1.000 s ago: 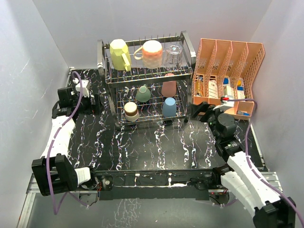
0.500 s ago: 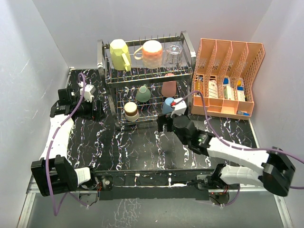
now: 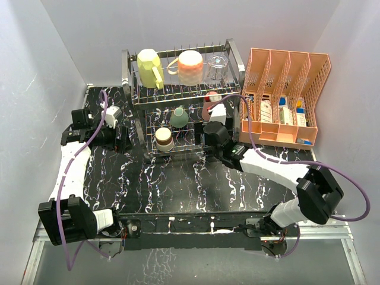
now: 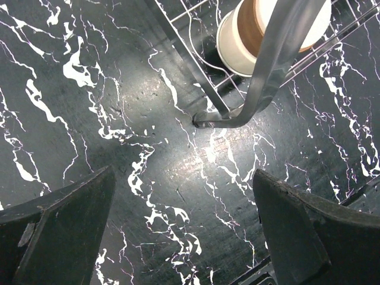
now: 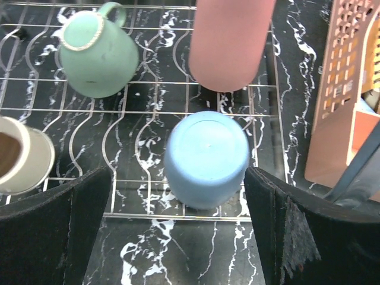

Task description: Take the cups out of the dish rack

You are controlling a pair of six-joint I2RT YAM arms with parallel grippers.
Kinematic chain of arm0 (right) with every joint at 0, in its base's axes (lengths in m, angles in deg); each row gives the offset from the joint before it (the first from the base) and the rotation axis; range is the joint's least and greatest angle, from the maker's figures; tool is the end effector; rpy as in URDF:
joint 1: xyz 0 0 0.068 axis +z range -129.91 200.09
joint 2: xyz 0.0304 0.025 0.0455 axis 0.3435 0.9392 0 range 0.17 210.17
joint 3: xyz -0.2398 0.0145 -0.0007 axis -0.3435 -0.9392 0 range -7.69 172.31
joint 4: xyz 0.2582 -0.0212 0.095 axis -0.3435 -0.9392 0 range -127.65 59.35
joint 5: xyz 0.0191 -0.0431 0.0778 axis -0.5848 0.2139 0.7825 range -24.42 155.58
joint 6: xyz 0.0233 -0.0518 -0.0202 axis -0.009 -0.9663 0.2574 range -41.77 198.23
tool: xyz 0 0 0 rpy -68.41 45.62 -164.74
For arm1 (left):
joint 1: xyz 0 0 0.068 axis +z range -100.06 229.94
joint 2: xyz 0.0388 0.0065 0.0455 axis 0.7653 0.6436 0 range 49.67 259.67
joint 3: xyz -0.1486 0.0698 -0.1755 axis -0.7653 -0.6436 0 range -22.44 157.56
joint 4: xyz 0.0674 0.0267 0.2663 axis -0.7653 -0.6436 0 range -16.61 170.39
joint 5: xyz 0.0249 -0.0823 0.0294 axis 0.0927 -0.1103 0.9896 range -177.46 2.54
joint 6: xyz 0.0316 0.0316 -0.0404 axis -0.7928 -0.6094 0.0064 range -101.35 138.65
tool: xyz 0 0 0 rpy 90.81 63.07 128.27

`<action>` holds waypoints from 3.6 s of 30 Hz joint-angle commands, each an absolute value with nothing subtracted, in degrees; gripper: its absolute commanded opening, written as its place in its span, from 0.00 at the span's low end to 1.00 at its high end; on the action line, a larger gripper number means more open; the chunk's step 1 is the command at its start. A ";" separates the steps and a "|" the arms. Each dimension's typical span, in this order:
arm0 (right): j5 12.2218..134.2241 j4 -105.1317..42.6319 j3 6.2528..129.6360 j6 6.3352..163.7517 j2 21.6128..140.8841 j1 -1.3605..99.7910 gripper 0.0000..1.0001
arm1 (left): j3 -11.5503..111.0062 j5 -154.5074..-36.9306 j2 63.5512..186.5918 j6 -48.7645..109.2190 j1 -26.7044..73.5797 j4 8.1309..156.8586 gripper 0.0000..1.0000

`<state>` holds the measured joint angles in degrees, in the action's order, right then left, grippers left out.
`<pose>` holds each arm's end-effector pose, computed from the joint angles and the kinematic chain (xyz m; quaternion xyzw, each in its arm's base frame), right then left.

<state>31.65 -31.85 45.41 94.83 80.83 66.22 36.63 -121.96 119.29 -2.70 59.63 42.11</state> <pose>0.2526 0.2269 0.2198 -0.0660 0.8338 0.0392 0.5467 0.2800 0.0221 0.2573 0.1946 0.8788 -0.1776 0.3978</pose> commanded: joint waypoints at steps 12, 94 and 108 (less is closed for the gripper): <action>33.41 -24.29 47.46 90.44 86.65 58.86 0.99 | 39.17 -129.89 118.18 -4.95 60.04 38.44 0.97; 77.48 0.51 41.28 175.56 87.72 75.40 0.08 | 25.37 -146.76 93.13 -33.15 51.03 36.76 0.92; 82.84 18.92 40.24 187.41 94.57 77.22 0.08 | 21.38 -147.56 85.48 -30.27 51.08 45.07 0.78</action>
<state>80.81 8.44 38.68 182.89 94.23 76.75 22.09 -145.06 87.36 -32.01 51.26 39.66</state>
